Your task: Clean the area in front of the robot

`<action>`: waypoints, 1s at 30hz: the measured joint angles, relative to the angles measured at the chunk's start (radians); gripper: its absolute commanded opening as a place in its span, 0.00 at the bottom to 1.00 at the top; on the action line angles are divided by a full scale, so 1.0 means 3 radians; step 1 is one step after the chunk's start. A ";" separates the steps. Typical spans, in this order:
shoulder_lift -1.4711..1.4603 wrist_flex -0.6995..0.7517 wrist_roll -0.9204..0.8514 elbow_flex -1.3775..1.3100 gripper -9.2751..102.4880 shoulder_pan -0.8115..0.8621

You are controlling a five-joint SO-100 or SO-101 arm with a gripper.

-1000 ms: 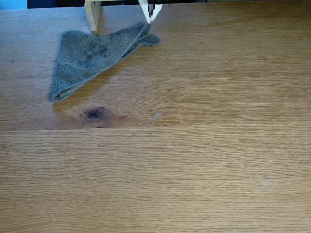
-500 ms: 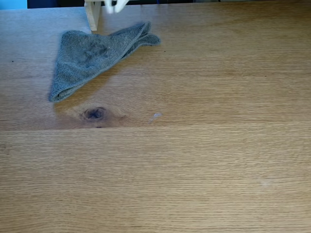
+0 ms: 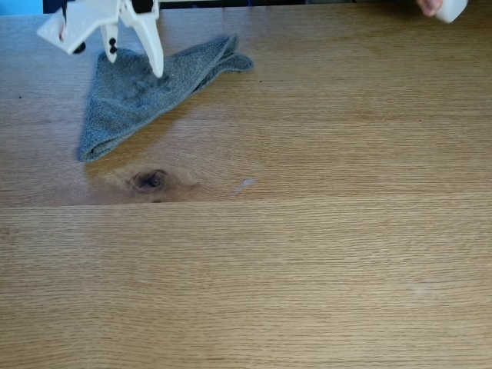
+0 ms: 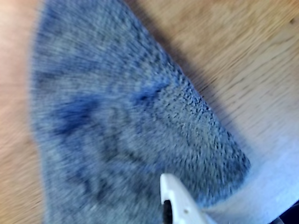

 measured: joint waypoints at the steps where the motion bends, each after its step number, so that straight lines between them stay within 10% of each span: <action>1: -0.0138 -0.0118 -0.0046 -0.0005 0.46 0.0036; 16: -0.1468 -0.1728 -0.0757 -0.0123 0.45 0.0118; 30: -0.1759 -0.2250 -0.0977 -0.0210 0.20 0.0138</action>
